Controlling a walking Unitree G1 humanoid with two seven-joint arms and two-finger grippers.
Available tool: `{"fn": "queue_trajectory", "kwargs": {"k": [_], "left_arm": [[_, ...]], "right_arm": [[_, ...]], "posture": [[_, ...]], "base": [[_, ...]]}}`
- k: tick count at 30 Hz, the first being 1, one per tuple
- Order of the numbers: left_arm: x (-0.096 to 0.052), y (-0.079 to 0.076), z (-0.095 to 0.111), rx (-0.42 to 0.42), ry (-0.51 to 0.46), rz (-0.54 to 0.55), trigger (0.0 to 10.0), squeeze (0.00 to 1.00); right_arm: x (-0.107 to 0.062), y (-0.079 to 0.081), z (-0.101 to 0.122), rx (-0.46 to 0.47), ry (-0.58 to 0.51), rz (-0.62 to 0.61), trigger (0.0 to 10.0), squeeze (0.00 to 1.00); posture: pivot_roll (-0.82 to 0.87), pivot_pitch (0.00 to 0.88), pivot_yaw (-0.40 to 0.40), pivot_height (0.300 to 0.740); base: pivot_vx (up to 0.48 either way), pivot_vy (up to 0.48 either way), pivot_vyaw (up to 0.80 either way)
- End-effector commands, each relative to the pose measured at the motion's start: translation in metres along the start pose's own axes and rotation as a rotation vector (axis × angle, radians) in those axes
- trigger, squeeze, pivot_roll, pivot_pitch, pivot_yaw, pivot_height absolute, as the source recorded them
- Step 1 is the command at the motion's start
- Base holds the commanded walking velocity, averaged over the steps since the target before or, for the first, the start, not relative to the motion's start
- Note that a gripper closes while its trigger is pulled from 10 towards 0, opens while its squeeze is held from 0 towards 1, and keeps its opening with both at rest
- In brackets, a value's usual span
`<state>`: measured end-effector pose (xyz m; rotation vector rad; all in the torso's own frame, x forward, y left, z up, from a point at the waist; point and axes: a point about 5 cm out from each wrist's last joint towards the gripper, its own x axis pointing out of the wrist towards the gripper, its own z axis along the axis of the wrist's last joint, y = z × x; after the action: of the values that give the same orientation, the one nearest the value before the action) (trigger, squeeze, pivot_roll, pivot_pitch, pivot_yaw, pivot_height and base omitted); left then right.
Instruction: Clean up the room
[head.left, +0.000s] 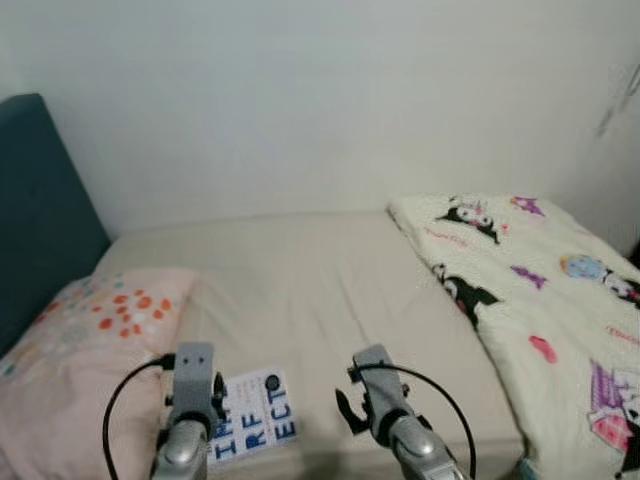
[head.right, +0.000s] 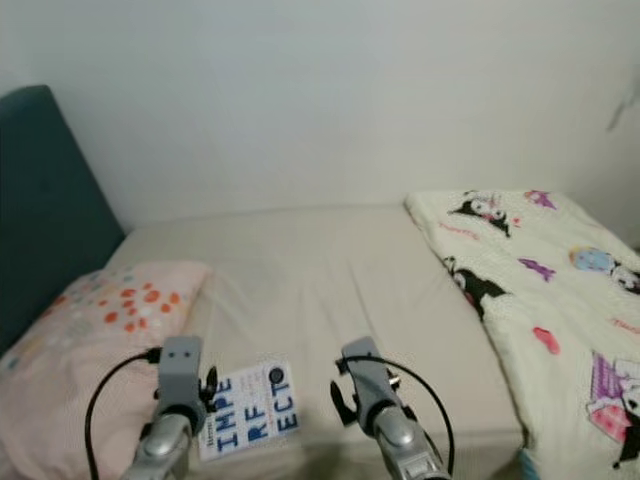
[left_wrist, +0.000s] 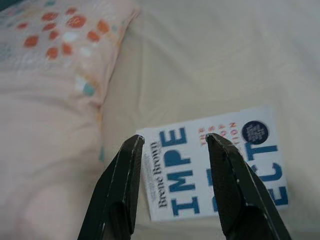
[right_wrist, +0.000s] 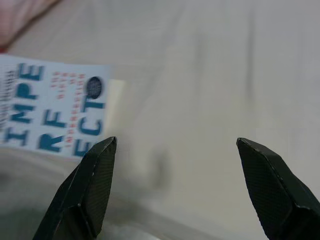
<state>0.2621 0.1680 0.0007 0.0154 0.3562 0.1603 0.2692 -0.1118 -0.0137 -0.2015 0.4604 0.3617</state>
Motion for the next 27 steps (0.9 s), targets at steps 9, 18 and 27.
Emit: {"fn": "queue_trajectory", "kwargs": {"k": [9, 18, 27], "left_arm": [[-0.001, 0.011, -0.003, 0.04, -0.003, 0.019, 10.0, 0.0], [0.0, 0.007, 0.004, 0.078, -0.068, -0.03, 10.0, 0.0], [-0.002, 0.009, 0.012, 0.056, -0.143, -0.04, 10.0, 0.0]], "right_arm": [[0.0, 0.001, -0.002, 0.0, 0.0, 0.008, 10.0, 0.0], [-0.001, 0.001, -0.002, -0.004, -0.009, 0.007, 10.0, 0.0], [-0.002, -0.001, -0.001, -0.004, -0.04, -0.004, 10.0, 0.0]], "posture": [[0.0, 0.0, 0.003, 0.74], [-0.01, 0.0, 0.004, 0.74], [-0.01, 0.0, 0.0, 0.74]], "base": [[0.0, 0.0, 0.0], [0.0, 0.326, 0.0], [0.0, 0.107, 0.0]]}}
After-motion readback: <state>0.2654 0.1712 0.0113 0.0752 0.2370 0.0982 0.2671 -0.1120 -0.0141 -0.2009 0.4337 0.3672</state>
